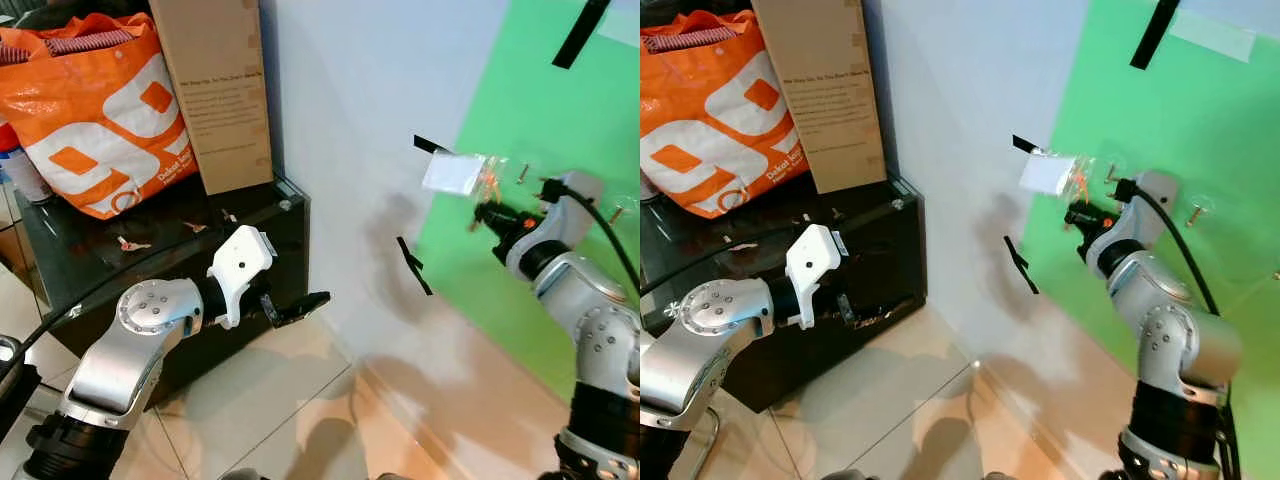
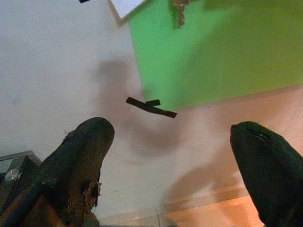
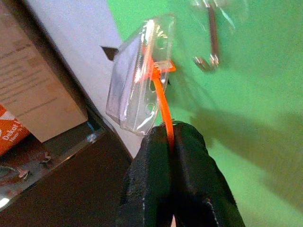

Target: Hang keys on a hook

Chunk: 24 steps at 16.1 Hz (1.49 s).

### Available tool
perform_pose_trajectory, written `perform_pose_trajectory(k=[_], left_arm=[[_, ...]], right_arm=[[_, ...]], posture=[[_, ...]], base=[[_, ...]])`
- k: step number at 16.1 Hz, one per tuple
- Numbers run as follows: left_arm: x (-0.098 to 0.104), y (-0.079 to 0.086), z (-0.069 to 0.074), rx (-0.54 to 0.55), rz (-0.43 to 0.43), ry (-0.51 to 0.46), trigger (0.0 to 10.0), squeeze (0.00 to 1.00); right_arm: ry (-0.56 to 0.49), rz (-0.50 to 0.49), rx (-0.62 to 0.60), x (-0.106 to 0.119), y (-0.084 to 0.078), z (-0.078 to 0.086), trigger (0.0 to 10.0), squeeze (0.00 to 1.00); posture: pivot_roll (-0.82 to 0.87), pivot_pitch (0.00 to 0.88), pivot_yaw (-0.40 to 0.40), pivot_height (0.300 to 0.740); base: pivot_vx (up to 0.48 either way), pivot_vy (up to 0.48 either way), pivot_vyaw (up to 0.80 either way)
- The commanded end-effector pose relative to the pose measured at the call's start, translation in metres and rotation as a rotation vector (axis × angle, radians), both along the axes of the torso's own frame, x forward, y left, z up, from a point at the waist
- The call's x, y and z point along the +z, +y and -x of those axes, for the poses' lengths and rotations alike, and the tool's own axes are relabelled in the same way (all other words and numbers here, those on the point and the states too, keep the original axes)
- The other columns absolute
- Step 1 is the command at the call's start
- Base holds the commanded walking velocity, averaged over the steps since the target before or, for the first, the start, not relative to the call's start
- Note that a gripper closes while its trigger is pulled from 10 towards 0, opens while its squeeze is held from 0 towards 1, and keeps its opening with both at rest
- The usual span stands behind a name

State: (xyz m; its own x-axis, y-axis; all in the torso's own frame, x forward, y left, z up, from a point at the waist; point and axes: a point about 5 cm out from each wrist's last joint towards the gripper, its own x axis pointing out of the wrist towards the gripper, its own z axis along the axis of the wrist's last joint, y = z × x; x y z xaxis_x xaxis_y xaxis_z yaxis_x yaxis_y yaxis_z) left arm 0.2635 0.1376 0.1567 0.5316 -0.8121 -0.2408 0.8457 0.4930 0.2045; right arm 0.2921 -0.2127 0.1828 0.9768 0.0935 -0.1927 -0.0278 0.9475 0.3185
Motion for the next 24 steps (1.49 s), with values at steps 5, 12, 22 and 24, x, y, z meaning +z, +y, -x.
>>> perform_pose_trajectory(k=[5, 12, 22, 24], left_arm=[[0.003, -0.004, -0.001, -0.018, -0.004, -0.008, 10.0, 0.0], [0.003, -0.005, -0.001, -0.026, -0.008, -0.008, 10.0, 0.0], [0.003, -0.003, -0.001, -0.017, -0.011, -0.01, 10.0, 0.0], [0.003, -0.004, -0.001, -0.021, -0.012, -0.009, 10.0, 0.0]], right_arm=[[-0.052, 0.059, 0.114, 0.007, 0.008, 0.019, 10.0, 0.0], [-0.092, -0.067, -0.011, 0.019, -0.008, 0.008, 10.0, 0.0], [-0.065, -0.165, -0.117, 0.018, -0.023, 0.005, 10.0, 0.0], [-0.097, -0.159, -0.085, 0.023, -0.021, 0.007, 10.0, 0.0]], posture=[[-0.01, 0.0, -0.026, 0.74], [0.0, 0.0, -0.029, 0.74], [0.01, 0.0, -0.038, 0.74], [0.01, 0.0, -0.032, 0.74]], base=[[0.0, 0.0, 0.0], [0.0, 0.0, 0.0], [0.0, 0.0, 0.0], [0.0, 0.0, 0.0]])
